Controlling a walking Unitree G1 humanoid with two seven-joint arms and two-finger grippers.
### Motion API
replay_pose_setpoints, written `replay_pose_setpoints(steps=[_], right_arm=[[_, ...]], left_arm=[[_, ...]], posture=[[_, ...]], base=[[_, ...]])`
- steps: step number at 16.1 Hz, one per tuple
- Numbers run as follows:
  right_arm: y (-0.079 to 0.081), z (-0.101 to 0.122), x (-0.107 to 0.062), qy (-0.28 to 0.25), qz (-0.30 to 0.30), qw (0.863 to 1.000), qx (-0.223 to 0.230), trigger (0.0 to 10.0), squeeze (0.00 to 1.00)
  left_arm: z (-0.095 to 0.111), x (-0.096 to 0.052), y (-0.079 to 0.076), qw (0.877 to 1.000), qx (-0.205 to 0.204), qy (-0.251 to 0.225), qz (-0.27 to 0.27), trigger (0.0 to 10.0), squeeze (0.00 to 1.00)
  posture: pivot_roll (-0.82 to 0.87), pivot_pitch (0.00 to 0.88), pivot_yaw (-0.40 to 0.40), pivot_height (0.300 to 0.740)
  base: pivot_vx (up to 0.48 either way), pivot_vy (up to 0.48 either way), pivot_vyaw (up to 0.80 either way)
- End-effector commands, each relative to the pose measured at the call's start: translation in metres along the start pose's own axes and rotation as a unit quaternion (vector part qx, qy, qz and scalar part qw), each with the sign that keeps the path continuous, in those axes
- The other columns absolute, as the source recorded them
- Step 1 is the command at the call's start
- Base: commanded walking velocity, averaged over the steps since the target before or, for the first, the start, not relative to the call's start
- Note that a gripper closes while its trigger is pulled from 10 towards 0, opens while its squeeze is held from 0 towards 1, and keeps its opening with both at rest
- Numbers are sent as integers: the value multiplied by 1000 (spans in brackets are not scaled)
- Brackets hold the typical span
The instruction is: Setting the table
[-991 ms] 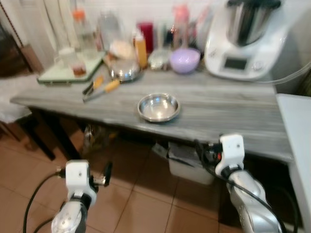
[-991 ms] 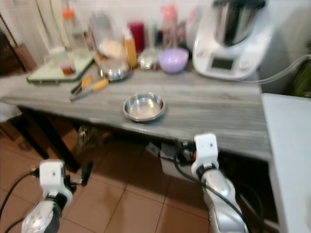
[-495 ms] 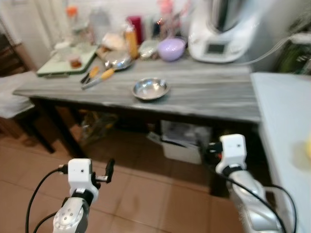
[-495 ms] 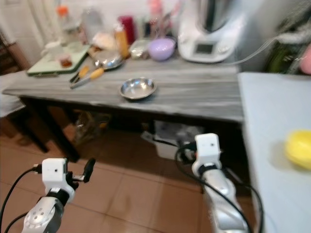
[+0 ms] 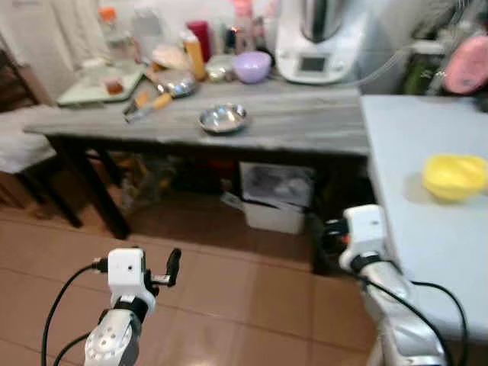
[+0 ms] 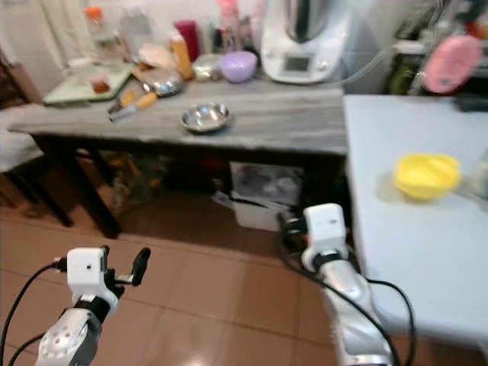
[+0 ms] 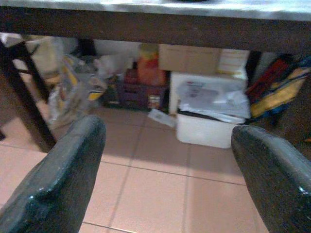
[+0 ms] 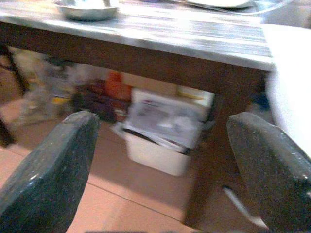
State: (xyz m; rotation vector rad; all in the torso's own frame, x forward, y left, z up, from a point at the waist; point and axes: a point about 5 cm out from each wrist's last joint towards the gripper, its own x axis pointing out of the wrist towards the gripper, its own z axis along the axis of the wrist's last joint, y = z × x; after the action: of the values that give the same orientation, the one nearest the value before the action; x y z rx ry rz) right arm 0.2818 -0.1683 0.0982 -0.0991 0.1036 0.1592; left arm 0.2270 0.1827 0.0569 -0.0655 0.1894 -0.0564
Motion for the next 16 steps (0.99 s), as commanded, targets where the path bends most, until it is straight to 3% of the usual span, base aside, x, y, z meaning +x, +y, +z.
replay_pose_setpoints(steps=[1, 6, 16], right_arm=[[8, 6, 5, -12, 14, 1000, 4, 10000, 0], [7, 6, 7, -10, 10, 1000, 10, 10000, 0], [5, 9, 7, -19, 6, 1000, -3, 10000, 0]], left_arm=[[1, -2, 6, 1000, 9, 0, 7, 10000, 0], [4, -1, 3, 1000, 11, -12, 5, 10000, 0], [11, 4, -12, 999, -13, -32, -18, 10000, 0]], posture=[[-196, 0, 66, 740], [-198, 0, 69, 740], [-208, 0, 73, 740]], base=[[-319, 0, 0], [-252, 0, 0], [0, 0, -647]])
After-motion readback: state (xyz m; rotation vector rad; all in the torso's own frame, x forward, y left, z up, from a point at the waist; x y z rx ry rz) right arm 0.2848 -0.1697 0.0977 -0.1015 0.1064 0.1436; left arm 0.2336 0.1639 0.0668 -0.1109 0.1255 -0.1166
